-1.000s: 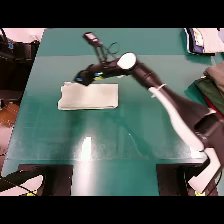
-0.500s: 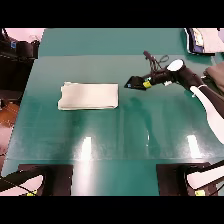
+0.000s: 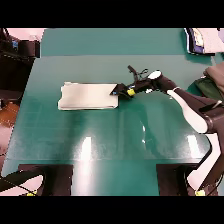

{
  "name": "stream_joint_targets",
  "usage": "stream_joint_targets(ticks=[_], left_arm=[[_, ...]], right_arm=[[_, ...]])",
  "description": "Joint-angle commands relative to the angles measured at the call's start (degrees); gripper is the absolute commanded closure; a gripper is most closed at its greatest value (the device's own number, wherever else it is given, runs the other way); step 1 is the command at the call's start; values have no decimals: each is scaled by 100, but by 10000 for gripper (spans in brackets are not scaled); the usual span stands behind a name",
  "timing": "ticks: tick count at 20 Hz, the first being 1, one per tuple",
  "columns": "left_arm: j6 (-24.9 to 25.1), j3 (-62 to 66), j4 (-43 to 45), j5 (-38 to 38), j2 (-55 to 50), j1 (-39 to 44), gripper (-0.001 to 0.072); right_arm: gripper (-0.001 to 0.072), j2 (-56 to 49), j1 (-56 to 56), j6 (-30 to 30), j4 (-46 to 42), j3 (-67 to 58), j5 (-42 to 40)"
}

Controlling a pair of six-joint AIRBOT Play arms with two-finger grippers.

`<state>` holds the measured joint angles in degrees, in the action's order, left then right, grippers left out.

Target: Fold the shirts.

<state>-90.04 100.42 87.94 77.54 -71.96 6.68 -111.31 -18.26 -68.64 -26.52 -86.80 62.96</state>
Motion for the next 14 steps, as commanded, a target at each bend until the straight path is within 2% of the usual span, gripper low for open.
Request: stream_joint_targets(ticks=[1, 3, 4, 5, 6, 9, 14], left_arm=[[4, 0, -17, 7, 0, 0, 679], [4, 0, -17, 13, 0, 0, 679], [4, 0, -17, 42, 0, 0, 679], [4, 0, -15, 90, 0, 0, 679], [7, 0, -15, 144, 0, 0, 678], [50, 0, -11, 267, 0, 0, 679], [46, 0, -13, 345, 0, 0, 679]], right_arm=[[49, -393, -520, -205, 4, -590, -326], [251, -463, -754, -195, -17, -852, -621], [411, -457, -841, -122, -20, -929, -787], [652, -455, -905, 59, -20, -1049, -857], [698, -455, -925, 232, -20, -1176, -850], [699, -396, -737, 332, -267, -1740, -422], [700, 227, 481, -87, -1836, -2763, 876]])
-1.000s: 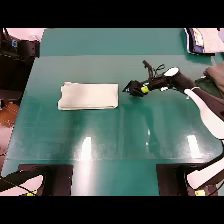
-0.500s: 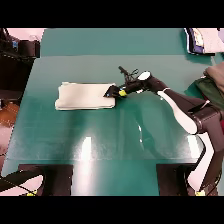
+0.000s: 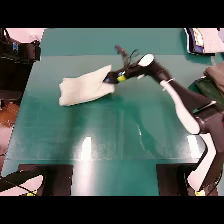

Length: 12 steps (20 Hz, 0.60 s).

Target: Fold the shirts.

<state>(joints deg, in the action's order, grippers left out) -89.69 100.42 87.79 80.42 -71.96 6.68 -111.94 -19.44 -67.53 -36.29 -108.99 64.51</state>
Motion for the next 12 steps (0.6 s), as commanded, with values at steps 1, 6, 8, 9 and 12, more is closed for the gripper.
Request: stream_joint_targets(ticks=[1, 6, 8, 9, 12], left_arm=[[11, 0, -2, 59, 0, 0, 679], [7, 0, -326, 57, 0, 0, 679], [7, 0, -452, 59, 0, 0, 679], [4, 0, -518, 59, 0, 0, 679], [4, 0, -599, 63, 0, 0, 679]], right_arm=[[700, 404, 935, -260, -1047, -745, 868], [701, 999, 2664, -219, -1137, -955, 409], [701, 1097, 3204, 11, -1130, -955, 140], [702, 1117, 3423, 66, -1128, -957, -35], [702, 1113, 3910, 372, -1134, -951, -420]])
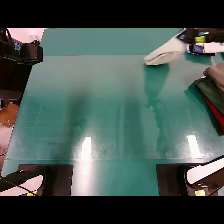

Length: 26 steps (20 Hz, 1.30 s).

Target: Fold the shirts.

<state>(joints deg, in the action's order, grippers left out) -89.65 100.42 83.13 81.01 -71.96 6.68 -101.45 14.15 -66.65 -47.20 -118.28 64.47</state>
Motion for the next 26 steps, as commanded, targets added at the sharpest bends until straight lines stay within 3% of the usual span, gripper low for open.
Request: stream_joint_targets(ticks=[1, 7, 14, 18, 26], left_arm=[[-22, 0, -133, 4, 0, 0, 678], [-44, 0, -133, 146, 0, 0, 679], [-59, 0, -133, 511, 0, 0, 679], [-107, 0, -133, 699, 0, 0, 679], [-415, -2, -131, 772, 0, 0, 679]], right_arm=[[702, 63, 651, 385, -42, -22, -507], [702, 70, 881, 763, -26, -22, -1364], [699, 72, 848, 2776, 1626, -28, -2905], [700, 72, 1062, 4028, 2430, -31, -3248], [700, 264, 2031, 4452, 2472, -28, -3185]])
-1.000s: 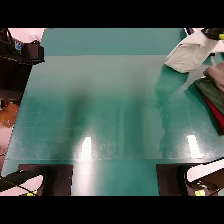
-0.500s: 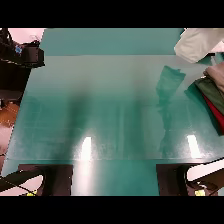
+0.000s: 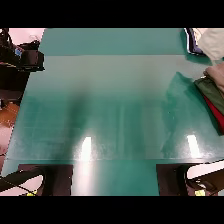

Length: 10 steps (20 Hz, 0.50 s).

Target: Fold the shirts.

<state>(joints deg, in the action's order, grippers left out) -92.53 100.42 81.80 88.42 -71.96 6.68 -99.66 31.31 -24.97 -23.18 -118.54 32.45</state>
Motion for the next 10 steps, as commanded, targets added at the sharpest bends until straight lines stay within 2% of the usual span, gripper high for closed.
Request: stream_joint_targets(ticks=[1, 4, 6, 10], left_arm=[[-199, -2, 2, 33, 0, 0, 679], [-223, -2, 0, 63, 0, 0, 679], [-221, -2, 0, 74, 0, 0, 679], [-221, 0, -2, 74, 0, 0, 679]], right_arm=[[699, 111, 420, 343, 66, -2, 26], [700, 125, 723, 343, 55, -2, 372], [699, 125, 894, 195, -304, 28, 822], [700, 387, 1233, -1025, -1322, 752, 1932]])
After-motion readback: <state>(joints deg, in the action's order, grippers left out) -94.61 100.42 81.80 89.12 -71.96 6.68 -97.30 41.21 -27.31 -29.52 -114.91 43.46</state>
